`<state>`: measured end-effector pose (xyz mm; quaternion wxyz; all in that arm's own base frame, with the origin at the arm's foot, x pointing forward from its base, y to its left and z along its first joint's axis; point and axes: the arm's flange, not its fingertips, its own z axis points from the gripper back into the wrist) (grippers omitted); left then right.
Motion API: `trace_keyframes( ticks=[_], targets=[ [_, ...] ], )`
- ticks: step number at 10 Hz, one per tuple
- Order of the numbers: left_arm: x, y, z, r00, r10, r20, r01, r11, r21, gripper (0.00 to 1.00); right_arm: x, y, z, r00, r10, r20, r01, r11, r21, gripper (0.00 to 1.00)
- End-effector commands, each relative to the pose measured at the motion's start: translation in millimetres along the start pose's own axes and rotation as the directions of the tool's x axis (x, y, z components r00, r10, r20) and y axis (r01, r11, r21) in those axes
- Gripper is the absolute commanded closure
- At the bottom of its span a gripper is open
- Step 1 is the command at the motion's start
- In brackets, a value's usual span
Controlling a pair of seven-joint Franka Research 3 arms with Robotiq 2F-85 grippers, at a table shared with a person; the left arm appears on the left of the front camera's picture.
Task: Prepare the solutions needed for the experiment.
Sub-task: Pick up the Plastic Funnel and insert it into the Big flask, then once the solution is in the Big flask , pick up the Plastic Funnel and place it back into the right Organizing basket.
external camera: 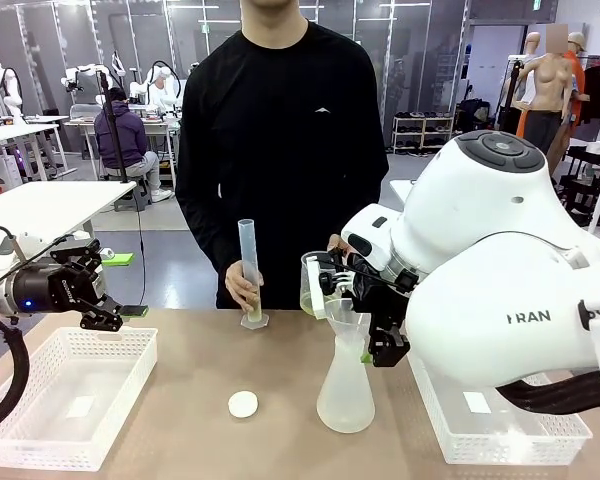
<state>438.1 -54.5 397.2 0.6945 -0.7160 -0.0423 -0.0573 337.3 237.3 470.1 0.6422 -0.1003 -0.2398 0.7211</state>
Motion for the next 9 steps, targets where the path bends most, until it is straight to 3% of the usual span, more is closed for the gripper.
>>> trace_keyframes(
  ticks=[1, 8, 9],
  targets=[
    [-1, -1, 0, 1.0, -0.01, -0.001, 0.01, 1.0, -0.003, 0.0, 2, -1, -2, 1.0, -0.01, 0.019, 0.01, 1.0, -0.01, 0.0],
    [-1, -1, 0, 1.0, -0.01, -0.001, 0.01, 1.0, -0.003, 0.0, 1, -1, 1, 1.0, -0.001, 0.005, 0.001, 1.0, -0.006, 0.0],
    [-1, -1, 0, 1.0, -0.01, -0.001, 0.01, 1.0, -0.003, 0.0, 11, 8, 35, 1.0, 0.015, -0.006, -0.015, 0.995, -0.095, 0.0]
  ],
)
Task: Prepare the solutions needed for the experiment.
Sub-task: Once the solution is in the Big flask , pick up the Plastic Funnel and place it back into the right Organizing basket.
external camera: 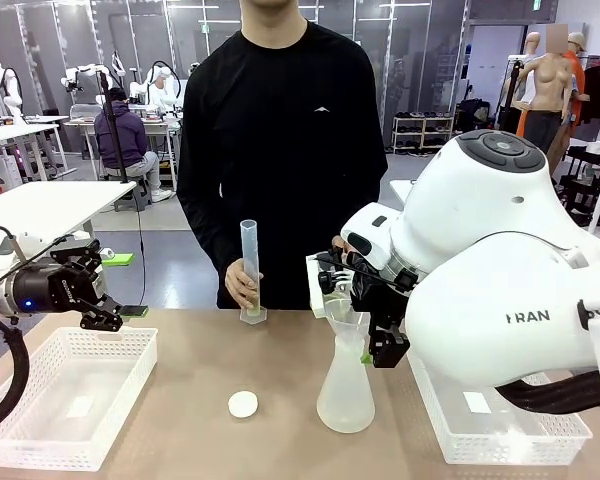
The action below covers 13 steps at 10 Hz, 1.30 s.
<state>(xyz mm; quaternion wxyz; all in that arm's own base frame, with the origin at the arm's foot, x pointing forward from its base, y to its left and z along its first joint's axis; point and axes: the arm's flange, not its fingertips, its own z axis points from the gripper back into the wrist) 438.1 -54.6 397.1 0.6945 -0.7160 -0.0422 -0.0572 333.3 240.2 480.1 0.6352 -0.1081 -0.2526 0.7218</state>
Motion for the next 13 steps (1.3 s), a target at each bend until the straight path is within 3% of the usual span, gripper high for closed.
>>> trace_keyframes(
  ticks=[1, 2, 4, 5, 6, 7, 8, 9, 10, 11, 13],
  targets=[
    [-1, -1, 0, 1.0, -0.01, -0.001, 0.01, 1.0, -0.003, 0.0, -2, 6, 42, 0.999, -0.034, 0.0, 0.033, 0.989, -0.145, 0.0],
    [-1, -1, 0, 1.0, -0.01, -0.001, 0.01, 1.0, -0.003, 0.0, -21, 0, 48, 0.992, -0.112, -0.052, 0.104, 0.985, -0.138, 0.0],
    [-1, -1, 0, 1.0, -0.01, -0.001, 0.01, 1.0, -0.003, 0.0, -80, -11, 56, 0.944, -0.328, 0.037, 0.329, 0.944, -0.025, 0.0],
    [-1, -1, 0, 1.0, -0.01, -0.001, 0.01, 1.0, -0.003, 0.0, -110, -15, 55, 0.892, -0.449, 0.042, 0.446, 0.893, 0.063, 0.0],
    [-1, -1, 0, 1.0, -0.01, -0.001, 0.01, 1.0, -0.003, 0.0, -131, -17, 53, 0.822, -0.56, 0.106, 0.534, 0.822, 0.199, 0.0],
    [-1, -1, 0, 1.0, -0.01, -0.001, 0.01, 1.0, -0.003, 0.0, -145, -17, 50, 0.748, -0.659, 0.081, 0.616, 0.734, 0.285, 0.0],
    [-1, -1, 0, 1.0, -0.01, -0.001, 0.01, 1.0, -0.003, 0.0, -154, -15, 43, 0.707, -0.703, 0.075, 0.654, 0.69, 0.31, 0.0],
    [-1, -1, 0, 1.0, -0.01, -0.001, 0.01, 1.0, -0.003, 0.0, -155, -13, 37, 0.694, -0.712, 0.102, 0.65, 0.682, 0.336, 0.0],
    [-1, -1, 0, 1.0, -0.01, -0.001, 0.01, 1.0, -0.003, 0.0, -149, -8, 34, 0.763, -0.644, 0.065, 0.601, 0.742, 0.295, 0.0],
    [-1, -1, 0, 1.0, -0.01, -0.001, 0.01, 1.0, -0.003, 0.0, -162, -18, 40, 0.723, -0.687, 0.078, 0.63, 0.701, 0.336, 0.0],
    [-1, -1, 0, 1.0, -0.01, -0.001, 0.01, 1.0, -0.003, 0.0, -162, -18, 40, 0.723, -0.687, 0.078, 0.63, 0.701, 0.336, 0.0]
  ],
)
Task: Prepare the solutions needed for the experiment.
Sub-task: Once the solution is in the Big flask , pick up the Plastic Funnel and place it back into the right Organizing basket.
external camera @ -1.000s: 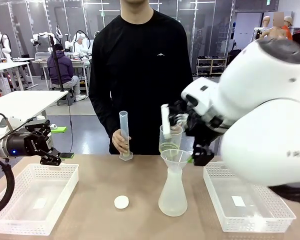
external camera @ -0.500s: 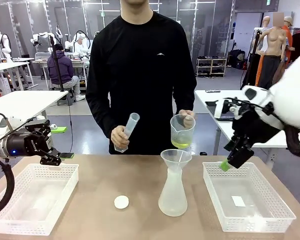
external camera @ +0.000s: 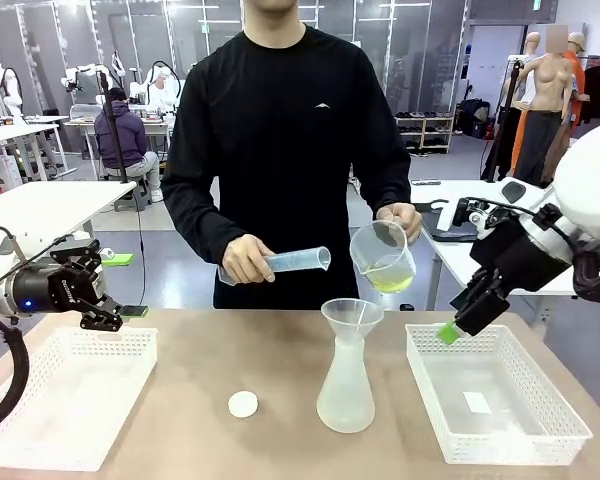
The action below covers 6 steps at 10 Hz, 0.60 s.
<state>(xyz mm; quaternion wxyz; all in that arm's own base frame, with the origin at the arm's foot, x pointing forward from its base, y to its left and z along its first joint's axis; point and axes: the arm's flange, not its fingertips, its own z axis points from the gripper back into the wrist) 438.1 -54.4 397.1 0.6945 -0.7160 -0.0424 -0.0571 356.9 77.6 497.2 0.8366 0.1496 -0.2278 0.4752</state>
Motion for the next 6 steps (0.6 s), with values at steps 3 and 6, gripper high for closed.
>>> trace_keyframes(
  ticks=[3, 6],
  targets=[
    [-1, -1, 0, 1.0, -0.01, -0.002, 0.01, 1.0, -0.003, 0.0, 0, -12, -9, 0.999, 0.011, 0.053, -0.017, 0.995, 0.103, 0.0],
    [-1, -1, 0, 1.0, -0.01, -0.002, 0.01, 1.0, -0.003, 0.0, -43, -51, -14, 0.914, -0.326, 0.243, 0.22, 0.9, 0.377, 0.0]
  ],
)
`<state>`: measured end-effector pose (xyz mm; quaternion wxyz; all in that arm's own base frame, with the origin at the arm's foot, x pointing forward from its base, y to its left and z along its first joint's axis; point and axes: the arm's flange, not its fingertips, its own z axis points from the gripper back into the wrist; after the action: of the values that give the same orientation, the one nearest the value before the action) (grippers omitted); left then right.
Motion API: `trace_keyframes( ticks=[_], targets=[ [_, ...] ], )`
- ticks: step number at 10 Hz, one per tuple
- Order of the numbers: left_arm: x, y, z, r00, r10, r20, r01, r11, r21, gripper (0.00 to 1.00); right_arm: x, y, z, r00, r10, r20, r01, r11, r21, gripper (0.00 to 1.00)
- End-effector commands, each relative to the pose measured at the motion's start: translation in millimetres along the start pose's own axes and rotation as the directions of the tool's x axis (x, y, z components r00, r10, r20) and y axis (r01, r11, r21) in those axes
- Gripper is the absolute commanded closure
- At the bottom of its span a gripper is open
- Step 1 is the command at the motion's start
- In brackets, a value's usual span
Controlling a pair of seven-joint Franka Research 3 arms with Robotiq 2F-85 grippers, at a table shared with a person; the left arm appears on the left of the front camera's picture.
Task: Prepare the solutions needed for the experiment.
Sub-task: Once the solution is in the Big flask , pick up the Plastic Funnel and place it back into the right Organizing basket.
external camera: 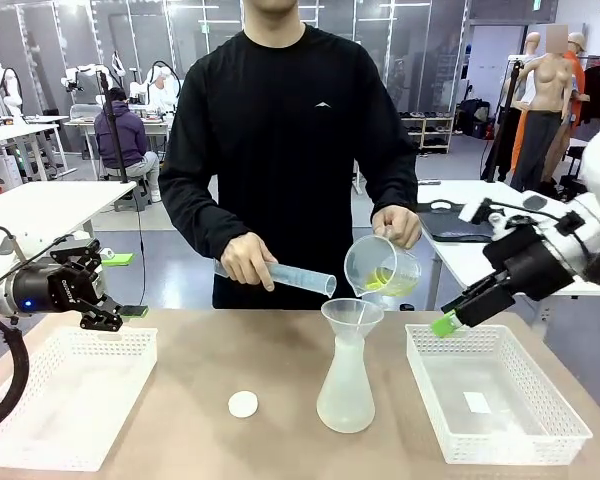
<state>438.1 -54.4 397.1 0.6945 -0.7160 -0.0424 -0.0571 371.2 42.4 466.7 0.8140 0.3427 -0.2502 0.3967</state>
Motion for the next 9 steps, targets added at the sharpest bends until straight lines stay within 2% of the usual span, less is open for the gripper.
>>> trace_keyframes(
  ticks=[1, 2, 3, 4, 6, 9],
  targets=[
    [-1, -1, 0, 1.0, -0.01, -0.002, 0.01, 1.0, -0.003, 0.0, -14, -28, 9, 0.984, -0.165, 0.069, 0.159, 0.983, 0.094, 0.0],
    [-1, -1, 0, 1.0, -0.01, -0.002, 0.01, 1.0, -0.003, 0.0, -23, -37, 10, 0.968, -0.236, 0.083, 0.216, 0.955, 0.204, 0.0],
    [-1, -1, 0, 1.0, -0.01, -0.002, 0.01, 1.0, -0.003, 0.0, -32, -47, 10, 0.933, -0.345, 0.097, 0.3, 0.899, 0.318, 0.0],
    [-1, -1, 0, 1.0, -0.01, -0.002, 0.01, 1.0, -0.003, 0.0, -41, -56, 5, 0.886, -0.448, 0.115, 0.354, 0.816, 0.457, 0.0],
    [-1, -1, 0, 1.0, -0.01, -0.002, 0.01, 1.0, -0.003, 0.0, -54, -72, -5, 0.801, -0.586, 0.126, 0.454, 0.73, 0.512, 0.0],
    [-1, -1, 0, 1.0, -0.01, -0.002, 0.01, 1.0, -0.003, 0.0, -66, -93, -13, 0.692, -0.716, 0.09, 0.549, 0.603, 0.578, 0.0]
  ],
)
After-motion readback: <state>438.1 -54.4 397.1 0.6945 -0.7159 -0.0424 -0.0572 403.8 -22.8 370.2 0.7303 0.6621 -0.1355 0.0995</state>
